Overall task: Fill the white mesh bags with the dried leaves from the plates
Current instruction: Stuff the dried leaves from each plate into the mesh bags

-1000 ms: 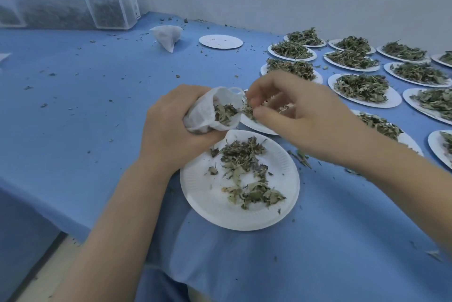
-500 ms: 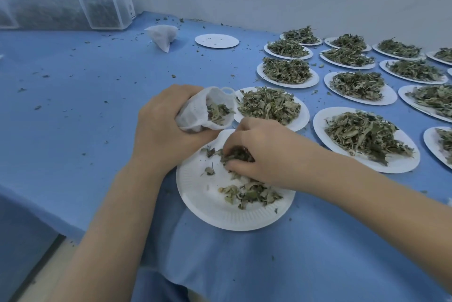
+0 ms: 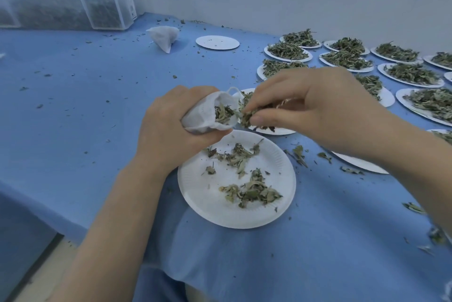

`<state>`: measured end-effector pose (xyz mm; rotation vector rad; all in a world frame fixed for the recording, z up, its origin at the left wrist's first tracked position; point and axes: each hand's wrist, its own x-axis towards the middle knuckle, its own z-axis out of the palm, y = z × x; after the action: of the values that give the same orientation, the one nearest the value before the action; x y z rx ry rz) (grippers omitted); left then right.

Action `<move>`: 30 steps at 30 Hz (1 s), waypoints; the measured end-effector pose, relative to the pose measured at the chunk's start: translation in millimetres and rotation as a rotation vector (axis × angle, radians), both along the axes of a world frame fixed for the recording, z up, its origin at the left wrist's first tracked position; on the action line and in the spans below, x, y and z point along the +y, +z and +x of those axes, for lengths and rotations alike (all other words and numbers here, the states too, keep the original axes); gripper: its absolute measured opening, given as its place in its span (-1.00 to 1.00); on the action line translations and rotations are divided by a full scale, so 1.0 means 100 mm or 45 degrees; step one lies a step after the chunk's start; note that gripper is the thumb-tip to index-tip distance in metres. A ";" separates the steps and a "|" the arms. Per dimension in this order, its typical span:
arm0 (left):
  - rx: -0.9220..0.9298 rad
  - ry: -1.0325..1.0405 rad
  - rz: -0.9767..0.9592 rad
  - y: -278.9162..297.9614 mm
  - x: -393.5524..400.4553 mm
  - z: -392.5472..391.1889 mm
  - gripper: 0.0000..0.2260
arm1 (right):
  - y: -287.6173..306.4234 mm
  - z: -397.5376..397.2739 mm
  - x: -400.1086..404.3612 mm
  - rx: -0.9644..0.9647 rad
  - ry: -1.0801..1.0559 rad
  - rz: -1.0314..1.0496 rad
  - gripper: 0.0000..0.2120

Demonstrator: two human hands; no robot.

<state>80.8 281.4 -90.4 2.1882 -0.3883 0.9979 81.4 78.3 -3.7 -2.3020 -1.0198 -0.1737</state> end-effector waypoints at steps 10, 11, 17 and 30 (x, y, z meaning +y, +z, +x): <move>-0.016 -0.124 -0.103 0.00 -0.07 -0.01 -0.59 | -0.06 0.02 0.28 -0.241 -0.005 -0.192 -0.89; -0.012 -0.119 -0.117 0.00 -0.07 -0.01 -0.59 | -0.07 0.02 0.31 -0.262 -0.008 -0.190 -0.90; 0.010 -0.137 -0.171 0.00 -0.07 -0.01 -0.56 | -0.07 -0.01 0.41 -0.275 -0.020 -0.267 -0.86; -0.008 -0.113 -0.141 0.00 -0.07 -0.01 -0.59 | 0.06 -0.05 0.37 -0.390 -0.041 -0.603 -0.84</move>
<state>79.6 274.5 -90.3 2.0514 -0.4198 0.9555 76.1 115.5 2.1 -2.7806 -1.2863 -0.3363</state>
